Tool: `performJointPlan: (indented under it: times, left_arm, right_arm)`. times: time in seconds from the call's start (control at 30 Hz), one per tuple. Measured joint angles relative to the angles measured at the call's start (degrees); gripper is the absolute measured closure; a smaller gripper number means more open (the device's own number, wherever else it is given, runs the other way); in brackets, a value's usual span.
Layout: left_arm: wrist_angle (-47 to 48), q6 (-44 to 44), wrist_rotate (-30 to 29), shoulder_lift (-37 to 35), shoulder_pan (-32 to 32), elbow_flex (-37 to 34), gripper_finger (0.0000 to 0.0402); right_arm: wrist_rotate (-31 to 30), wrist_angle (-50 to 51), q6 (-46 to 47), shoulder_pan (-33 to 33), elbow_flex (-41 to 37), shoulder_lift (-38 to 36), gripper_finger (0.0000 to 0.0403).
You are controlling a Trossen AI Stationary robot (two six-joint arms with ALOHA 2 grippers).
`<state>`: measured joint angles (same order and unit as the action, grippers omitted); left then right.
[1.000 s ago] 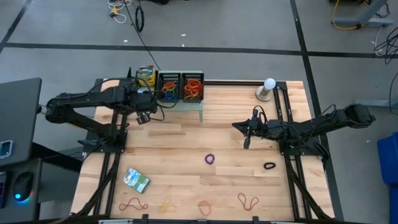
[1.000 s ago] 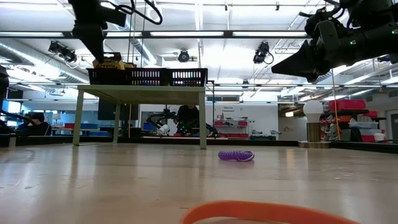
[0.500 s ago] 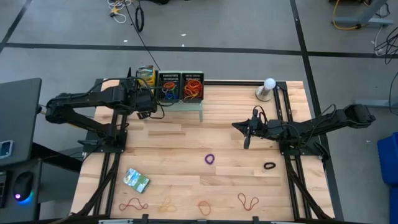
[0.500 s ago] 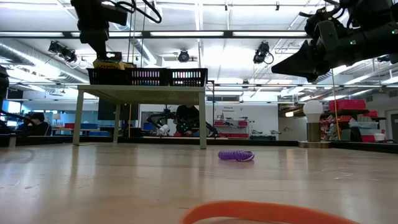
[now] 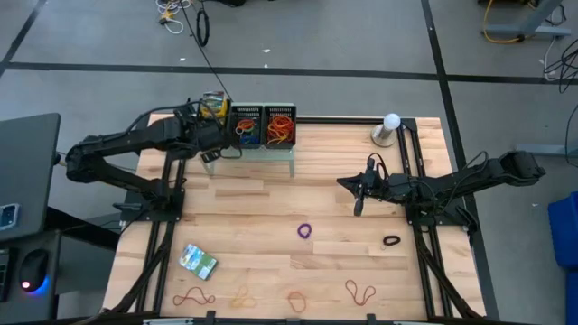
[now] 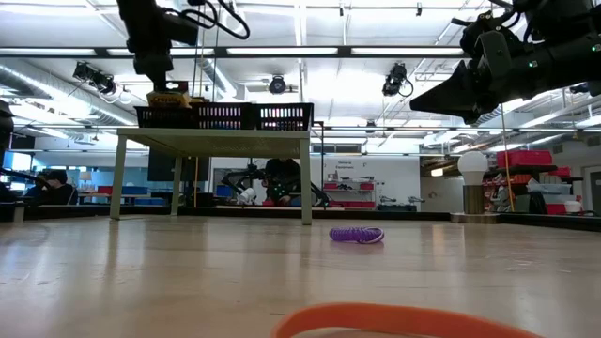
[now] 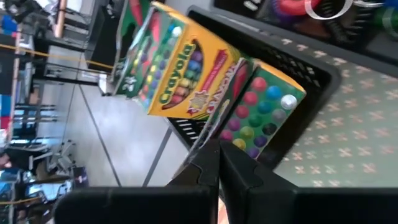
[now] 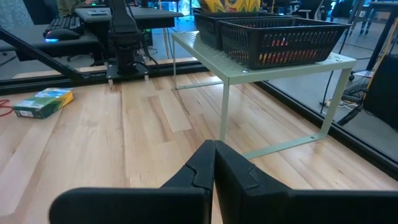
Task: Pick & Place Office Desk Supplies
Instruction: Put the crayon box into the left black bin on the shelf
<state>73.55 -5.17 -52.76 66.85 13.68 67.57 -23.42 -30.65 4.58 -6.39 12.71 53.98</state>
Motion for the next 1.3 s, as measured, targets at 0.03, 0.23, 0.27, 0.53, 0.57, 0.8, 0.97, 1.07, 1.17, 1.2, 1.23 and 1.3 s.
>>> performJointPlan:
  times: [0.03,0.23,0.27,0.53,0.57,0.8,0.97,1.07,1.17,1.2,1.23,1.3]
  left_arm:
    - [-0.15,0.36,-0.34,0.0,0.3,0.0,0.0394]
    - [-0.67,0.75,-1.44,0.0,2.24,0.0,0.0394]
    - [-0.79,0.91,-1.48,0.0,2.59,0.0,0.0394]
    - [-7.75,7.15,-2.19,0.0,7.0,0.0,0.0394]
    - [-8.6,8.04,-2.18,0.0,7.7,0.0,0.0394]
    - [-13.78,13.38,1.08,0.0,12.33,0.0,0.0394]
    - [-16.31,15.95,2.24,0.0,14.47,0.0,0.0394]
    - [-17.63,16.53,3.43,0.0,15.47,0.0,0.0394]
    - [-18.67,16.66,5.33,0.0,16.14,0.0,0.0394]
    - [-18.85,16.71,5.76,0.0,16.29,0.0,0.0394]
    - [-18.89,16.87,6.27,0.0,16.49,0.0,0.0394]
    - [-18.91,17.73,7.43,0.0,16.79,0.0,0.0394]
  right_arm:
    - [0.0,0.0,0.0,-0.01,0.0,0.0,0.039]
    - [0.0,0.0,0.0,-0.02,0.0,0.0,0.039]
    - [0.0,0.0,0.0,-0.02,0.0,0.0,0.039]
    - [0.0,0.0,0.0,-0.02,0.0,0.0,0.039]
    - [0.0,0.0,0.02,-0.02,0.0,0.0,0.039]
    - [0.0,0.0,0.0,0.0,0.0,0.0,0.039]
    - [0.0,0.0,0.02,-0.01,0.0,0.0,0.039]
    - [0.0,0.01,0.0,-0.02,0.0,0.0,0.039]
    - [0.0,0.0,0.02,0.0,0.0,0.0,0.039]
    - [0.0,0.0,0.0,0.0,0.0,0.0,0.039]
    - [0.0,0.02,0.02,-0.02,0.0,0.0,0.039]
    - [0.0,0.0,0.0,-0.01,0.0,0.0,0.039]
